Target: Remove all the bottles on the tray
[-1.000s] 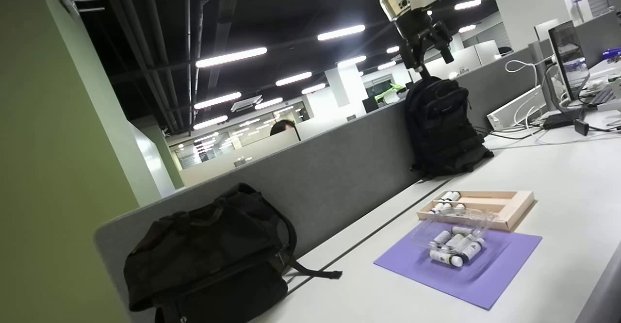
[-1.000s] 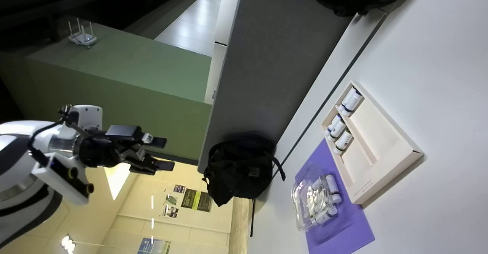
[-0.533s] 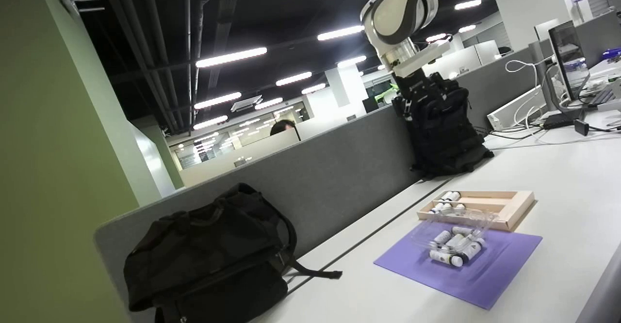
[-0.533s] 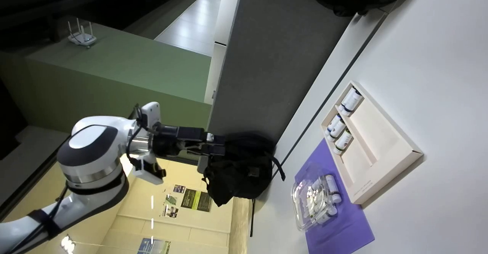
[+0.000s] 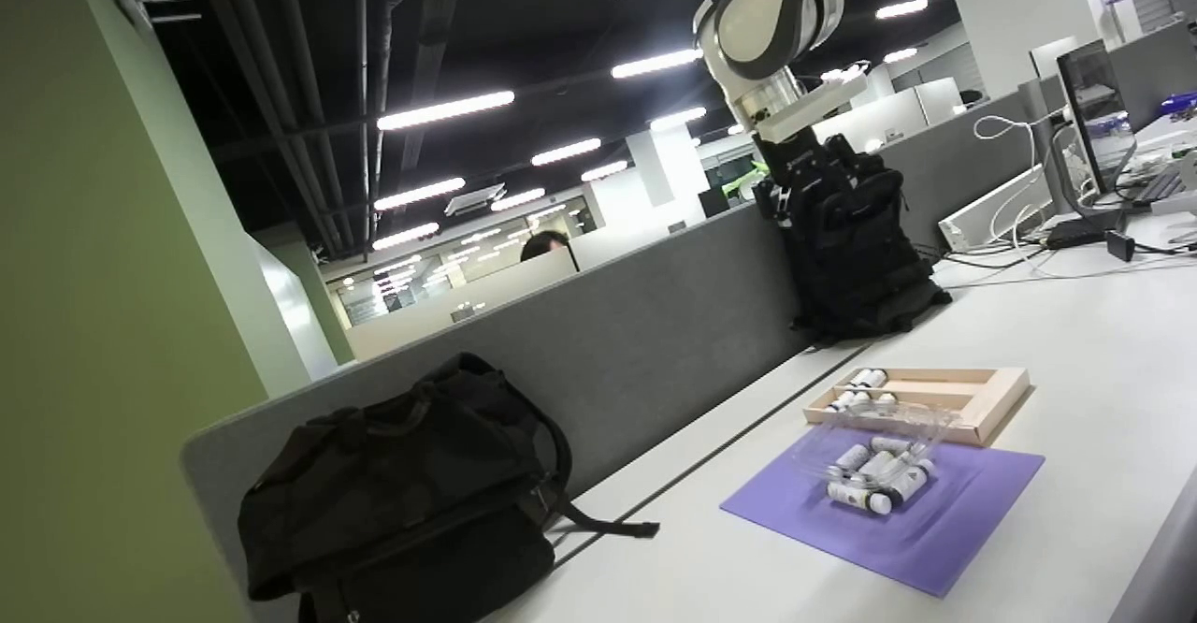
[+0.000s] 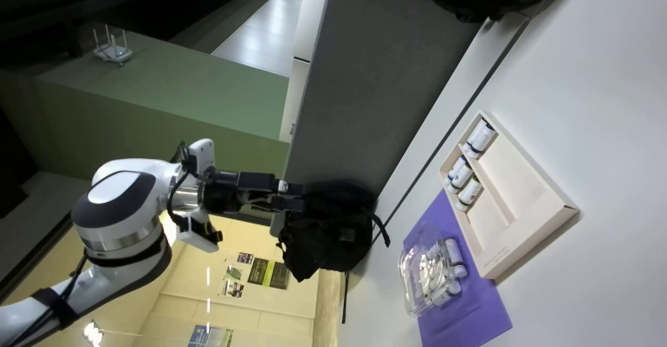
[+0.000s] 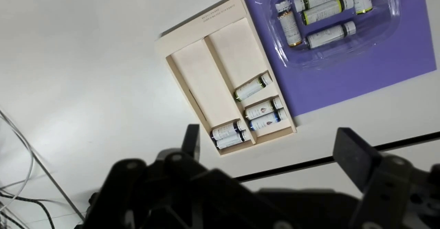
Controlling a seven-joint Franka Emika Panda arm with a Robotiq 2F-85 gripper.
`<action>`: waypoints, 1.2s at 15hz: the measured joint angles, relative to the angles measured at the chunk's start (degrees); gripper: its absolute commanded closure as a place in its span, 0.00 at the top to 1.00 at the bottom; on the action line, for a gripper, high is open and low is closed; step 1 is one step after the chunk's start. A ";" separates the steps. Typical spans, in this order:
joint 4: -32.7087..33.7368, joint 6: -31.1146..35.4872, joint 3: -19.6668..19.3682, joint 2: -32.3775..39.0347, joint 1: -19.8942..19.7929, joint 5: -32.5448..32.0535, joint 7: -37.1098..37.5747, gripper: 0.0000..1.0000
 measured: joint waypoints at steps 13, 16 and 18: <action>0.64 12.46 -5.83 11.84 -2.00 26.60 -0.42 1.00; 0.97 12.46 -5.83 11.78 -1.99 26.77 -0.42 1.00; 0.94 12.46 -5.86 11.80 -1.93 26.81 -0.43 1.00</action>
